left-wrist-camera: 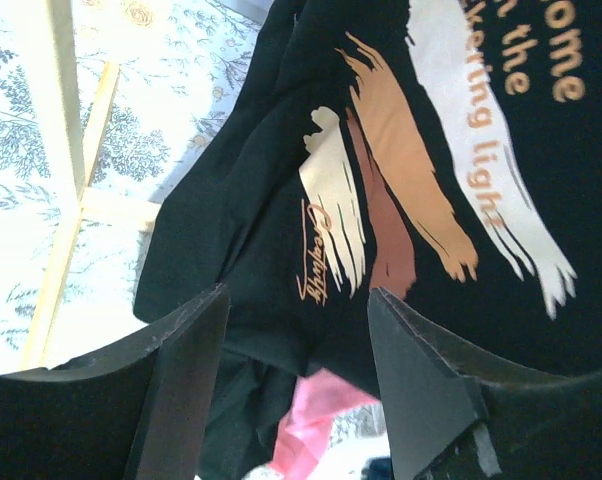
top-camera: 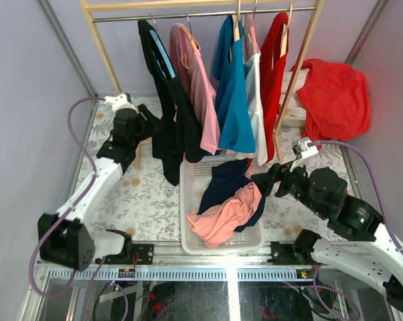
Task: Place the t-shirt on the hanger
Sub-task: Place the T-shirt at the clothesline, then reset both arms
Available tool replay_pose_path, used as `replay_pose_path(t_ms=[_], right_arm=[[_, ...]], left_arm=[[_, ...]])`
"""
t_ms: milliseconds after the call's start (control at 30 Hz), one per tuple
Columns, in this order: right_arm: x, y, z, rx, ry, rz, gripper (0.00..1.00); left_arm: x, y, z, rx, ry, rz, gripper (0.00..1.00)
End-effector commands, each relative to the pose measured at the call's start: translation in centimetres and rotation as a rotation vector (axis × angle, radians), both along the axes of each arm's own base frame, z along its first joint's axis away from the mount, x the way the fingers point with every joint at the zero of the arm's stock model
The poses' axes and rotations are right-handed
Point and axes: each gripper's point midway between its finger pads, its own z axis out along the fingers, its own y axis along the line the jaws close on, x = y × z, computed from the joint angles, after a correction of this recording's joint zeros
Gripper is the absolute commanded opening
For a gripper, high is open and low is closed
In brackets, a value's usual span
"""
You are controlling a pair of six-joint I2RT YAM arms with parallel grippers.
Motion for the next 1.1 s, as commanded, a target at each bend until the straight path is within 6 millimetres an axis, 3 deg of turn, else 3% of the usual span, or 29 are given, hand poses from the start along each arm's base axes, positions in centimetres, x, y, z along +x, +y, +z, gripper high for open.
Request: replay_pose_path(t_ms=[0, 333, 400, 667, 833, 1067], right_arm=[[-0.8, -0.2, 1.1, 0.038, 0.020, 0.016, 0.77], [-1.5, -0.8, 1.1, 0.044, 0.046, 0.009, 0.87], [-1.5, -0.8, 1.2, 0.048, 0.044, 0.010, 0.89], [0.6, -1.0, 0.5, -0.062, 0.017, -0.051, 1.00], [2.2, -1.6, -0.6, -0.128, 0.013, -0.136, 0.99], [4.2, -4.0, -1.7, -0.246, -0.014, -0.291, 0.99]], left_arm=[[-3.4, -0.2, 1.1, -0.053, -0.017, -0.027, 0.59], [-8.6, 0.3, 2.7, -0.088, -0.040, -0.051, 0.85], [-9.2, 0.4, 3.5, -0.093, -0.052, -0.057, 1.00], [-11.1, 0.6, 5.7, -0.119, -0.123, -0.069, 1.00], [-10.8, -0.2, 5.7, -0.165, -0.153, -0.094, 1.00], [-10.8, -0.9, 5.7, -0.173, -0.170, -0.132, 1.00]])
